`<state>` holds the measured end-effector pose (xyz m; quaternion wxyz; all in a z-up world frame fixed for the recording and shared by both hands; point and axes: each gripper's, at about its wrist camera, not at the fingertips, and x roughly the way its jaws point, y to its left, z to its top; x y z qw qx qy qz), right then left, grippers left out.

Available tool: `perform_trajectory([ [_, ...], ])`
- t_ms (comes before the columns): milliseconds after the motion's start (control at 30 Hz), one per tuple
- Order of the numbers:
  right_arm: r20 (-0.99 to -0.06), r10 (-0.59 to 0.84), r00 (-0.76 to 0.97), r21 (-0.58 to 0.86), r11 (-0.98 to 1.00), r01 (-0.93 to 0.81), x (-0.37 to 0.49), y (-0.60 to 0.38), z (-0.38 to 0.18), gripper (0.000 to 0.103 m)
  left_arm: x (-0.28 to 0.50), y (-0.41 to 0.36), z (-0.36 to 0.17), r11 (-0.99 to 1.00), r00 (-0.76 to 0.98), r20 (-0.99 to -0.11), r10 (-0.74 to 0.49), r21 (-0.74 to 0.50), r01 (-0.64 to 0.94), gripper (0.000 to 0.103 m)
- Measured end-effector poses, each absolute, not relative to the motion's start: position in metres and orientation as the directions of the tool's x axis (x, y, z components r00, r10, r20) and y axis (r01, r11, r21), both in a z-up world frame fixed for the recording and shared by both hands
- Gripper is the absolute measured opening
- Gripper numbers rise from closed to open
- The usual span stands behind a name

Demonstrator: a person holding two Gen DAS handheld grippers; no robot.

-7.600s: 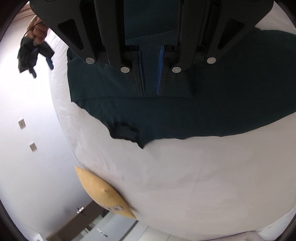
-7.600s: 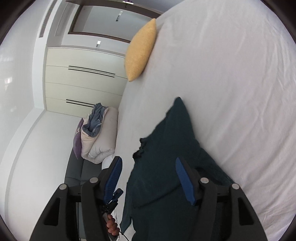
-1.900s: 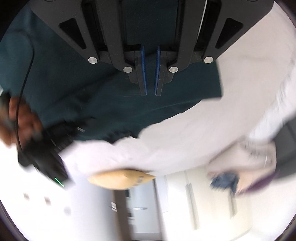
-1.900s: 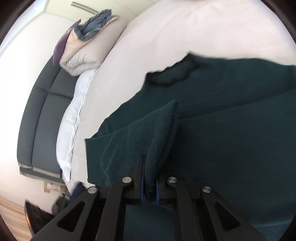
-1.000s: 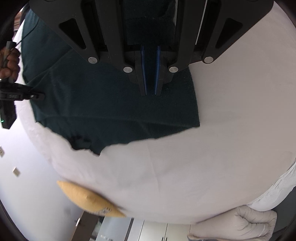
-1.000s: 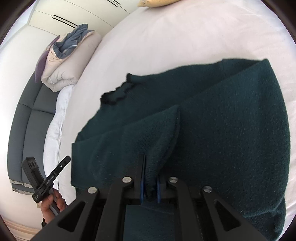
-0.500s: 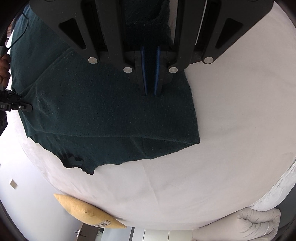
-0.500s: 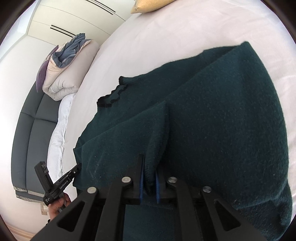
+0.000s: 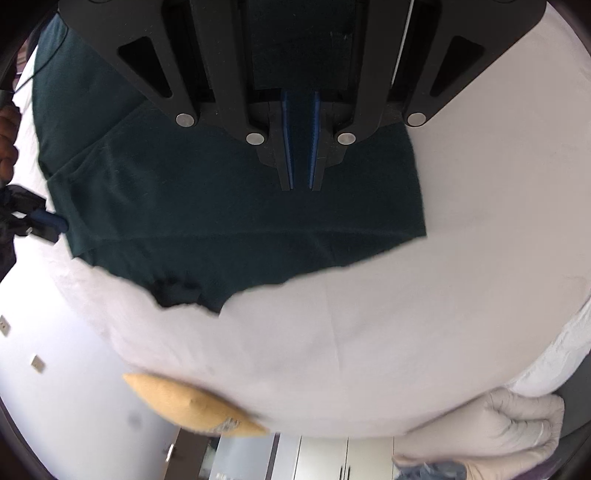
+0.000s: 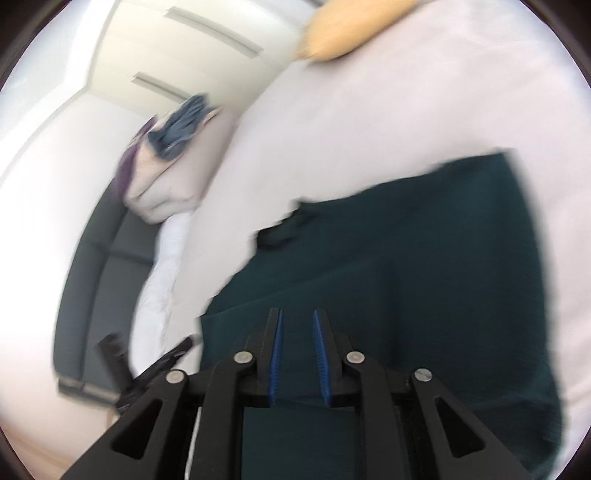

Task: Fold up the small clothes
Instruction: 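Release the folded side with the right gripper and smooth the sweater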

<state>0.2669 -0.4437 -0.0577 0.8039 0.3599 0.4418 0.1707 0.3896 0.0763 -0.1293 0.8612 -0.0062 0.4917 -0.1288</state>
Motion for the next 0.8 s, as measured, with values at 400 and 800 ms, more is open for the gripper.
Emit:
perform_trajectory([
  [400, -0.578, 0.691, 0.433, 0.776, 0.63, 0.031, 0.273, -0.419, -0.113, 0.038, 0.352, 0.098, -0.148, 0.949, 0.469, -0.829, -0.305, -0.224, 0.222, 0.008],
  [800, -0.485, 0.732, 0.479, 0.844, 0.534, 0.039, 0.25, -0.439, -0.104, 0.041, 0.419, 0.16, -0.141, 0.798, 0.465, -0.684, -0.562, -0.596, 0.087, 0.008],
])
